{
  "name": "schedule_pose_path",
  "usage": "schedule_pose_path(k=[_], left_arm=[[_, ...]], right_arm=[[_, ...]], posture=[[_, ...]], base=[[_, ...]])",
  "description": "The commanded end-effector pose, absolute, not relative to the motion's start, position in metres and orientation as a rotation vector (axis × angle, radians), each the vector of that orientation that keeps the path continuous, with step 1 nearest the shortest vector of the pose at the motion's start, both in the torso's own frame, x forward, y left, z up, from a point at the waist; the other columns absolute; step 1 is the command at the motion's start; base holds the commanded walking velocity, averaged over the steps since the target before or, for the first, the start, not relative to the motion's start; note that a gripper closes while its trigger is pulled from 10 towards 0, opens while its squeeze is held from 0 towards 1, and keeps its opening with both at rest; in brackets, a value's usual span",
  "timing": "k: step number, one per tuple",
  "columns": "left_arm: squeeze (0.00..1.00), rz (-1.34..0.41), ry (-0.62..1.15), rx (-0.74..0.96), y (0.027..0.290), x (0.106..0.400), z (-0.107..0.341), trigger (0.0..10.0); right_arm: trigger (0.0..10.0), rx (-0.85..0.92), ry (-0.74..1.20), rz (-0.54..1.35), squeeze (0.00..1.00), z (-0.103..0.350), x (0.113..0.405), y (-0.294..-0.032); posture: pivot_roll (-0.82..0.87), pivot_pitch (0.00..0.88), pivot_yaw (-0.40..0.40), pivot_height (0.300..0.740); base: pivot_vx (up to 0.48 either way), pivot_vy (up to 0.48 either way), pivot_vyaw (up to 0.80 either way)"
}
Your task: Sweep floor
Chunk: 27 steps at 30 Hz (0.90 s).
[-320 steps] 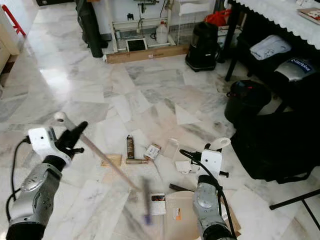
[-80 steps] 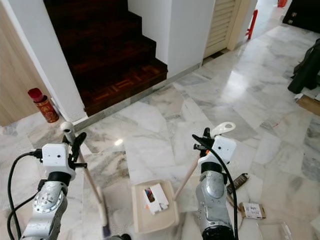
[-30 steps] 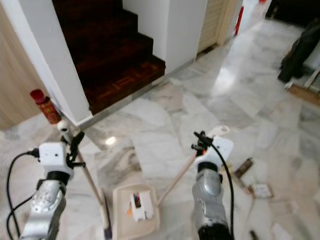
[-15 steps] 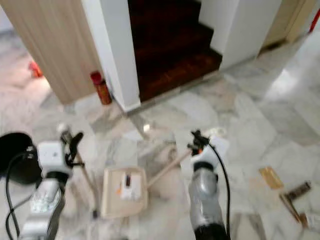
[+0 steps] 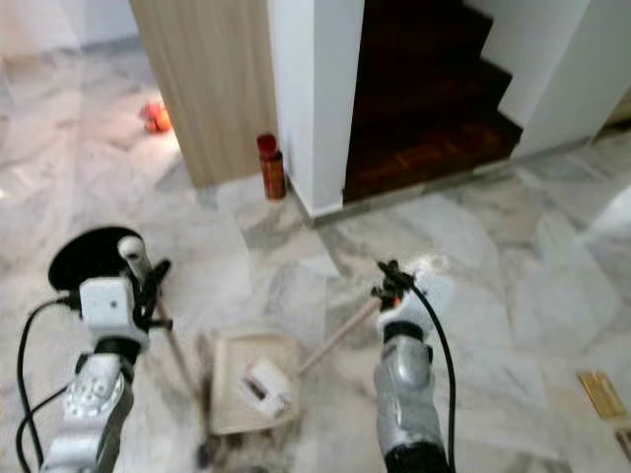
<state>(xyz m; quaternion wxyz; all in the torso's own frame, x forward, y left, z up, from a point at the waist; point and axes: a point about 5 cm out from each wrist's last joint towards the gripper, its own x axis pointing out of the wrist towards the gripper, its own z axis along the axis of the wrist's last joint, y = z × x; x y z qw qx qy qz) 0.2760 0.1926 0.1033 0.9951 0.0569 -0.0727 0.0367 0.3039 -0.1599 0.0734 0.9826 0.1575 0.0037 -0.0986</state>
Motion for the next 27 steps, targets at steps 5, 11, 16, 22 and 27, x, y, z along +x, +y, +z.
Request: schedule_pose_path(k=[5,11,16,22,27], left_arm=[[0.0,0.079,-0.182,0.109,0.1963,0.2755,0.1108,10.0],[0.0,0.079,-0.181,0.112,0.1969,0.275,0.1107,10.0],[0.0,0.076,-0.183,0.115,0.1965,0.2752,0.1114,10.0],[0.0,0.073,-0.184,0.114,0.1967,0.2751,0.1114,10.0],[0.0,0.076,-0.184,0.122,0.1974,0.275,0.1116,10.0]], right_arm=[[10.0,0.301,-0.023,-0.185,0.0,0.081,0.3081,-0.1576],[10.0,0.296,-0.023,-0.176,0.0,0.081,0.3084,-0.1563],[10.0,0.296,-0.032,-0.174,0.0,0.0822,0.3086,-0.1558],[10.0,0.296,-0.032,-0.173,0.0,0.082,0.3086,-0.1552],[10.0,0.296,-0.029,-0.166,0.0,0.0817,0.309,-0.1548]], posture=[[0.1,0.086,-0.011,0.74],[0.11,0.077,-0.009,0.74],[0.1,0.072,-0.007,0.74],[0.11,0.067,-0.006,0.74],[0.11,0.063,-0.006,0.74]], base=[[0.0,0.268,0.0],[0.0,0.268,0.0],[0.0,0.268,0.53],[0.0,0.257,0.72],[0.0,0.05,0.4]])
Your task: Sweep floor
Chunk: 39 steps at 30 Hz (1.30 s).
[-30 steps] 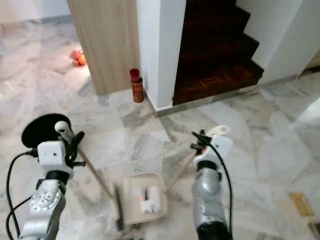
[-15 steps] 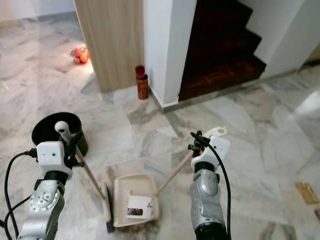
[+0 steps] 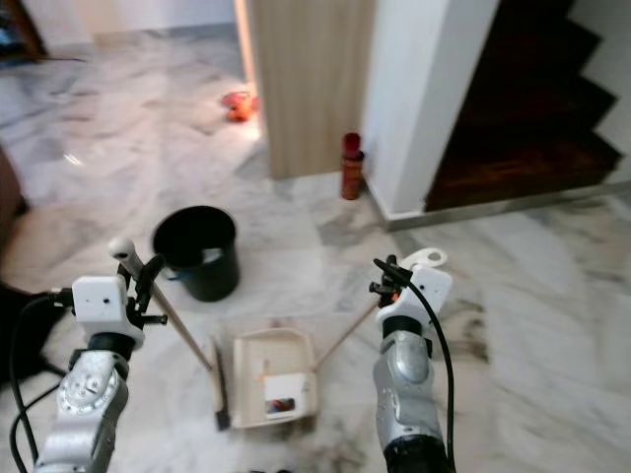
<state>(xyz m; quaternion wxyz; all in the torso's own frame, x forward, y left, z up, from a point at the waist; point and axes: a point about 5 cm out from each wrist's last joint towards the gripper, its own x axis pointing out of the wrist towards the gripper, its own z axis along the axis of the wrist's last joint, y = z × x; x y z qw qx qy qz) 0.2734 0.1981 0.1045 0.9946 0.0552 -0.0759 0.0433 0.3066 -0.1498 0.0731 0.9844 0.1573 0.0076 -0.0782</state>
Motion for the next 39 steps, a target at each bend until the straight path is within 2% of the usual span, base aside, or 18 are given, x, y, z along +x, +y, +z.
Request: schedule_pose_path(k=[1,26,35,39], left_arm=[[0.0,0.076,-0.185,0.126,0.1979,0.2748,0.1116,10.0],[0.0,0.091,-0.177,0.126,0.1988,0.2749,0.1113,10.0],[0.0,0.092,-0.175,0.128,0.199,0.2751,0.1111,10.0],[0.0,0.089,-0.175,0.129,0.1986,0.2753,0.1112,10.0]], right_arm=[[10.0,0.295,-0.029,-0.165,0.0,0.0815,0.3089,-0.1546],[10.0,0.279,-0.029,-0.162,0.0,0.0816,0.3093,-0.1545],[10.0,0.286,-0.019,-0.158,0.0,0.0808,0.3095,-0.154],[10.0,0.279,-0.003,-0.146,0.0,0.0788,0.3093,-0.1525]], posture=[[0.11,0.063,-0.006,0.74],[0.11,0.087,-0.015,0.74],[0.11,0.09,-0.014,0.74],[0.11,0.092,-0.014,0.74]], base=[[0.0,0.0,0.0],[0.0,0.0,0.0],[0.0,0.0,0.77],[0.0,0.0,0.13]])
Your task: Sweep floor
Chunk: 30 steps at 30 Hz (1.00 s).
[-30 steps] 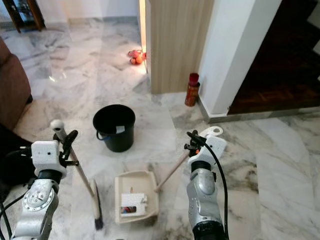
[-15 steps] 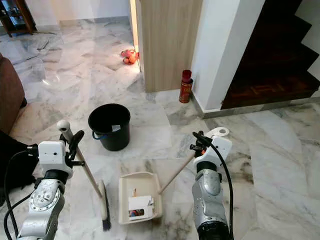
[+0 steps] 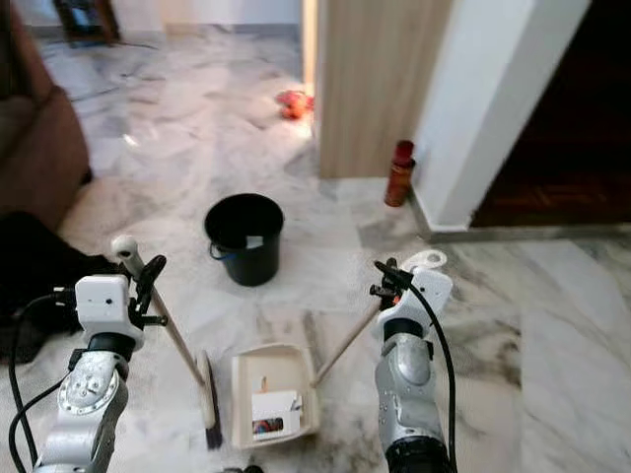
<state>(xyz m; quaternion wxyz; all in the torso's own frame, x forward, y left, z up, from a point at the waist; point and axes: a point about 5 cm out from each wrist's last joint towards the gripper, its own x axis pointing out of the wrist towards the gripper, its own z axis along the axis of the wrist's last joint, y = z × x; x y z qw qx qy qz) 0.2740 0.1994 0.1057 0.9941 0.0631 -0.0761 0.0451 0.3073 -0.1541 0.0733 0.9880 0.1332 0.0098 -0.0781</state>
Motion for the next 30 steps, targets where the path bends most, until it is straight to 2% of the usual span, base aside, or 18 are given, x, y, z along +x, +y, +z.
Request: schedule_pose_path(k=[1,5,12,15,30], left_arm=[[0.0,0.089,-0.175,0.128,0.1985,0.2753,0.1113,10.0],[0.0,0.088,-0.174,0.127,0.1982,0.2753,0.1114,10.0],[0.0,0.082,-0.155,0.142,0.1976,0.2752,0.109,10.0],[0.0,0.08,-0.15,0.143,0.1974,0.2756,0.1084,10.0],[0.0,0.079,-0.152,0.142,0.1976,0.2757,0.1092,10.0]], right_arm=[[10.0,0.282,-0.002,-0.146,0.0,0.0785,0.3092,-0.1523],[10.0,0.281,-0.001,-0.145,0.0,0.0781,0.3088,-0.1516],[10.0,0.265,-0.005,-0.144,0.0,0.0788,0.3091,-0.151],[10.0,0.276,0.016,-0.144,0.0,0.076,0.3093,-0.1504],[10.0,0.299,0.024,-0.138,0.0,0.0745,0.309,-0.1489]], posture=[[0.11,0.092,-0.014,0.74],[0.11,0.094,-0.014,0.74],[0.11,0.095,-0.015,0.74],[0.11,0.096,-0.014,0.74],[0.11,0.1,-0.012,0.74]], base=[[0.0,0.0,0.0],[0.0,0.0,0.0],[0.0,0.0,0.68],[0.0,0.0,0.0],[0.272,0.0,0.0]])
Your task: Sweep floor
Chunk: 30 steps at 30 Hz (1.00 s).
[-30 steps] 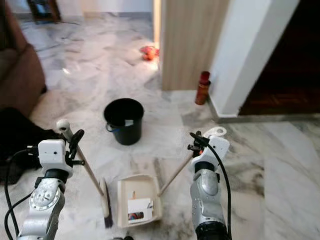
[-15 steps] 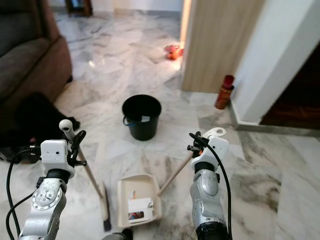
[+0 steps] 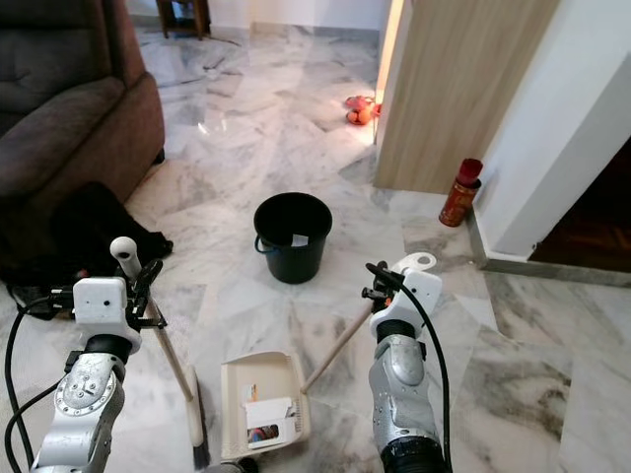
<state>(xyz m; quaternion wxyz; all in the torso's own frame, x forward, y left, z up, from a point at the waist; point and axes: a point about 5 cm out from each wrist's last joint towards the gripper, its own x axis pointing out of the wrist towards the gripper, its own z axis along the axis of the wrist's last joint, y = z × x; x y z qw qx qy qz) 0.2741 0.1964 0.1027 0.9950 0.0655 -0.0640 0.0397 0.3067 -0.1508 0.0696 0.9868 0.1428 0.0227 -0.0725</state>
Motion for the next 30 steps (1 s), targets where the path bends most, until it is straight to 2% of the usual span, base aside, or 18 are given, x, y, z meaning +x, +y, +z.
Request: schedule_pose_path(k=[1,22,28,30], left_arm=[[0.0,0.079,-0.152,0.142,0.1974,0.2757,0.1094,10.0],[0.0,0.074,-0.156,0.149,0.1977,0.2768,0.111,10.0],[0.0,0.073,-0.157,0.148,0.1975,0.2771,0.1113,10.0],[0.0,0.074,-0.157,0.148,0.1974,0.2774,0.1116,10.0]], right_arm=[[10.0,0.301,0.028,-0.136,0.0,0.0741,0.309,-0.1488],[10.0,0.28,0.036,-0.11,0.0,0.0738,0.3096,-0.1448],[10.0,0.259,0.025,-0.101,0.0,0.076,0.31,-0.1441],[10.0,0.28,0.032,-0.101,0.0,0.0752,0.3101,-0.1431]], posture=[[0.11,0.101,-0.012,0.74],[0.12,0.113,-0.01,0.74],[0.12,0.119,-0.011,0.74],[0.12,0.121,-0.011,0.74]], base=[[0.285,0.0,0.0],[0.308,0.0,0.0],[0.316,0.0,0.75],[0.317,0.0,0.0]])
